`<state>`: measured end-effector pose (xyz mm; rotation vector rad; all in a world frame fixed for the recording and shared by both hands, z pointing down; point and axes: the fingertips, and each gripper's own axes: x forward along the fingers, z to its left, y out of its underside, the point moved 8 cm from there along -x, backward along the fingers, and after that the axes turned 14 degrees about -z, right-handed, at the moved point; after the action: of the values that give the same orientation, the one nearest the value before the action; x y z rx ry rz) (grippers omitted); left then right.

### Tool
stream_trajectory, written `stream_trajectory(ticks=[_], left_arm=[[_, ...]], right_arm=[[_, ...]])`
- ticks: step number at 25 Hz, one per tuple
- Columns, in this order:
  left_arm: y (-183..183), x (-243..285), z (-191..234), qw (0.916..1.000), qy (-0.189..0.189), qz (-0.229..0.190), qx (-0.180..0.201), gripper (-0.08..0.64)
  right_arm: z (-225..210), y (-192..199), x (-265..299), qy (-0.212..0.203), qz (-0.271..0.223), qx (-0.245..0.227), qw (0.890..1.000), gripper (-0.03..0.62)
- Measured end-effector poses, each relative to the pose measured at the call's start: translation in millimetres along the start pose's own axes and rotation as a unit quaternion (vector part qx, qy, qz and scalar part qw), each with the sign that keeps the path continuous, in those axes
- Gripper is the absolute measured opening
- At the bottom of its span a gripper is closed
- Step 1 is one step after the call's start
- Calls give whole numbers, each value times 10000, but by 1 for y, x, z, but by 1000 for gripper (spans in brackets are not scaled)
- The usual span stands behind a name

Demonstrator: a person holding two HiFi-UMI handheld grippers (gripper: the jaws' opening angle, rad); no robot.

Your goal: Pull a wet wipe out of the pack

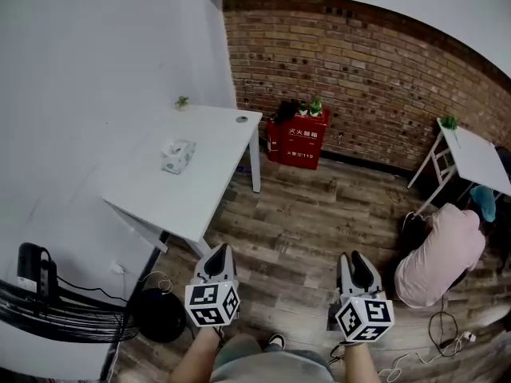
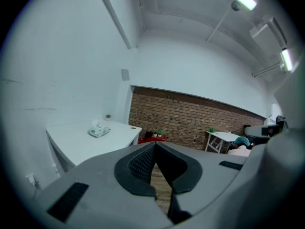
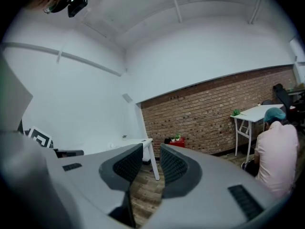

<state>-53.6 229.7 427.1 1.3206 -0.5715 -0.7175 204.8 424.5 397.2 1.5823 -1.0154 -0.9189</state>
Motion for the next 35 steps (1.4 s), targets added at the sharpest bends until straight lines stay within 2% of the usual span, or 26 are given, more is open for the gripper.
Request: stream_trajectory(ticks=[7, 16, 21, 29, 35], left_arm=[[1, 40, 4, 9995, -197, 23, 248, 1], [22, 119, 51, 9971, -759, 15, 12, 0], [11, 190, 86, 9943, -1051, -85, -155, 0], [-9, 289, 156, 9882, -1499, -251, -179, 0], [-9, 311, 202, 9794, -1996, -235, -207, 0]], right_arm=[[-27, 16, 44, 31, 122, 294, 9995, 107], [-34, 41, 148, -268, 296, 304, 9987, 107], [-35, 35, 239, -514, 344, 196, 9979, 109], [-5, 38, 389, -1058, 339, 175, 9937, 110], [42, 57, 466, -1759, 647, 151, 9822, 112]])
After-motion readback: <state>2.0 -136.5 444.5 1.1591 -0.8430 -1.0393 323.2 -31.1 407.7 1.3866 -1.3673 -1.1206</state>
